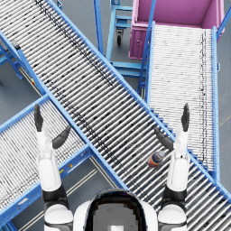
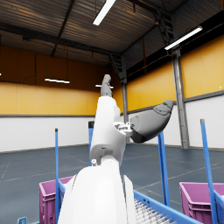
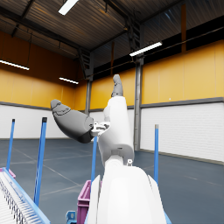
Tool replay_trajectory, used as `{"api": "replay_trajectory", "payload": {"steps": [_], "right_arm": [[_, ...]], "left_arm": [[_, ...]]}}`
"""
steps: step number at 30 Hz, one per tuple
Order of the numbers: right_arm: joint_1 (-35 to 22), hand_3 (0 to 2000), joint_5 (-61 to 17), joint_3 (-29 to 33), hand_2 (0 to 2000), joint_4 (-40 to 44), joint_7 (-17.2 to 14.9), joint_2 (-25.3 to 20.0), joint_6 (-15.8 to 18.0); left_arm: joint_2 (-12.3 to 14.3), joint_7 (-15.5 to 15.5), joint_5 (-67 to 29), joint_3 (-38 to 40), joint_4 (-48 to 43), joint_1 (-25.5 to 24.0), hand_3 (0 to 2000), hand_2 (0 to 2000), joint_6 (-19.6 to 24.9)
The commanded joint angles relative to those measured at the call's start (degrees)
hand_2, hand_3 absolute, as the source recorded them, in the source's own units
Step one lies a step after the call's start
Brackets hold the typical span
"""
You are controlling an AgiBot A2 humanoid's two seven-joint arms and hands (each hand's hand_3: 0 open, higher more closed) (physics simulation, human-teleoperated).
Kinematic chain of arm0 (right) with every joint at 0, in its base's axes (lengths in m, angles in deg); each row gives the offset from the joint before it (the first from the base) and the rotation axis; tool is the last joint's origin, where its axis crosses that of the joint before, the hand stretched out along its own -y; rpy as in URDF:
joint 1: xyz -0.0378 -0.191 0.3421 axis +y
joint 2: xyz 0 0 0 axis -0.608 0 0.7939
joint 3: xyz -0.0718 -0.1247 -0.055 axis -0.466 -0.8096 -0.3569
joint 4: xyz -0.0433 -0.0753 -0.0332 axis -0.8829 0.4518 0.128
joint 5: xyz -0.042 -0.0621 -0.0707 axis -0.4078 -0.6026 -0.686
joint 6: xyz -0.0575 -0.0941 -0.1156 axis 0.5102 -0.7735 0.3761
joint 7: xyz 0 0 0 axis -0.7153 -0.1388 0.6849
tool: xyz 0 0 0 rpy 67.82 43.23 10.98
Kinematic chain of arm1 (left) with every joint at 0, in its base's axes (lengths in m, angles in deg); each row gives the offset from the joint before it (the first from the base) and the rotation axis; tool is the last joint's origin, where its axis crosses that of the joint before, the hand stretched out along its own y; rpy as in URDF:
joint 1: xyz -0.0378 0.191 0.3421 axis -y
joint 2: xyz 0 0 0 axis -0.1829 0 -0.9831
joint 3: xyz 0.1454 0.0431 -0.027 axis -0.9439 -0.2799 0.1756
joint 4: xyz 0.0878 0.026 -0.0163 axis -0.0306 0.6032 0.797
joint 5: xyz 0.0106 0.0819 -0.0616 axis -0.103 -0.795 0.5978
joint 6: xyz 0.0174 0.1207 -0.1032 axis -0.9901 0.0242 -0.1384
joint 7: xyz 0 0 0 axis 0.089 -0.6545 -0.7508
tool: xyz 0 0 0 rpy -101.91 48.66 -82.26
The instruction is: Pick up the oil and place it on the left assembly line, put the cola on the right, and keep Sprite still
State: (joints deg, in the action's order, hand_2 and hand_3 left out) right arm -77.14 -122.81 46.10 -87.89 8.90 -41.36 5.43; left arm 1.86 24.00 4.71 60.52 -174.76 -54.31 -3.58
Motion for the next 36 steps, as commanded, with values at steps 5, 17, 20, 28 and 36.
{"api": "replay_trajectory", "payload": {"steps": [5,17,20,28,36], "right_arm": [[-0.1,0,0.0,0.1,0,0.0,0.0,-0.1,0.0],[-0.1,0,0.0,0.8,0,-0.4,0.0,-0.4,0.0],[-0.4,0,0.0,1.2,0,-0.4,0.0,-0.4,0.0],[-2.0,0,0.0,0.6,0,0.8,0.0,-0.3,0.0],[0.0,0,0.0,1.4,0,0.0,0.0,-0.9,0.0]], "left_arm": [[0.0,0.0,0.0,0.1,-0.1,0.0,0,0,0.0],[0.5,0.0,0.0,0.4,-1.6,-0.8,0,0,0.0],[0.6,0.0,0.0,0.4,-1.3,-0.8,0,0,0.0],[0.4,0.0,0.0,-0.2,-0.6,0.1,0,0,0.0],[1.1,0.0,0.0,0.1,-1.3,-1.6,0,0,0.0]]}}
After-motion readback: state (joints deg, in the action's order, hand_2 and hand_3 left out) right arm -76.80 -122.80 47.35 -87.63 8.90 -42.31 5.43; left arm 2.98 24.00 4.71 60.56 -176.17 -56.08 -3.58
